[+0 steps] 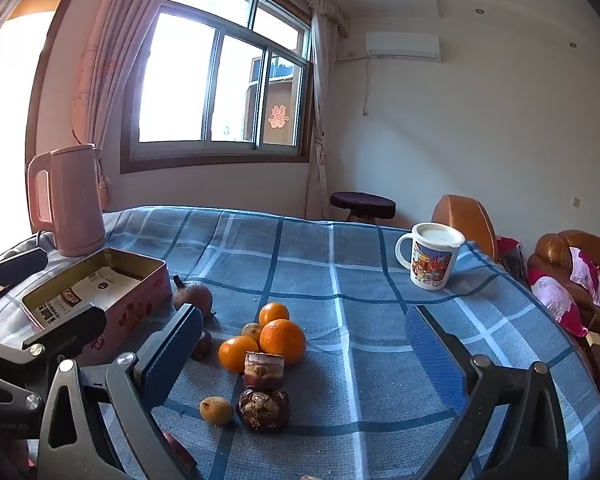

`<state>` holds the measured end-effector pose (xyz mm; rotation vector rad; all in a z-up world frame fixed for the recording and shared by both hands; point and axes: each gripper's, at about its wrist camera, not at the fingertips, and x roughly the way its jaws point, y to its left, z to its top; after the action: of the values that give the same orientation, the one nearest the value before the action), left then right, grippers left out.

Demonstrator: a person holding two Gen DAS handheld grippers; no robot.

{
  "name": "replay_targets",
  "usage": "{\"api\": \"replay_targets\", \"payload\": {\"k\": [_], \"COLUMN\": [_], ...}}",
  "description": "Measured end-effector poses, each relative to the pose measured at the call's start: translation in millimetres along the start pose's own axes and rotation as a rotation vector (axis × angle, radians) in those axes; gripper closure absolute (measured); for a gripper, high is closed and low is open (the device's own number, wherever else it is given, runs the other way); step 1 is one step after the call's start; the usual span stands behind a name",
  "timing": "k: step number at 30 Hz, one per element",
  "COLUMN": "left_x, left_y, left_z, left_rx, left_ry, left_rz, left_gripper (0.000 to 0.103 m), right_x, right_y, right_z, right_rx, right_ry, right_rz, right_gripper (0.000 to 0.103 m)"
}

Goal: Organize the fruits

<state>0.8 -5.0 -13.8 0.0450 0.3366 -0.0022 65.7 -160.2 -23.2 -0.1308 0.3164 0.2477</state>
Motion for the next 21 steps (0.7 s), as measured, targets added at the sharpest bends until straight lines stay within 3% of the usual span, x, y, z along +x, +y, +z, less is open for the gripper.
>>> {"api": "replay_targets", "payload": {"k": [21], "left_x": [1.4], "left_y": [1.6], "left_z": [-3.4], "left_rx": [-0.005], "left_ry": [0.008], "left_rz": [0.009], "left_gripper": [0.0], "right_x": [-2.5], "right_y": [-3.1], "right_z": [-2.3], "right_rx": [0.013], "right_ry": [-0.006], "right_rz": [0.019], "right_gripper": [0.001]}}
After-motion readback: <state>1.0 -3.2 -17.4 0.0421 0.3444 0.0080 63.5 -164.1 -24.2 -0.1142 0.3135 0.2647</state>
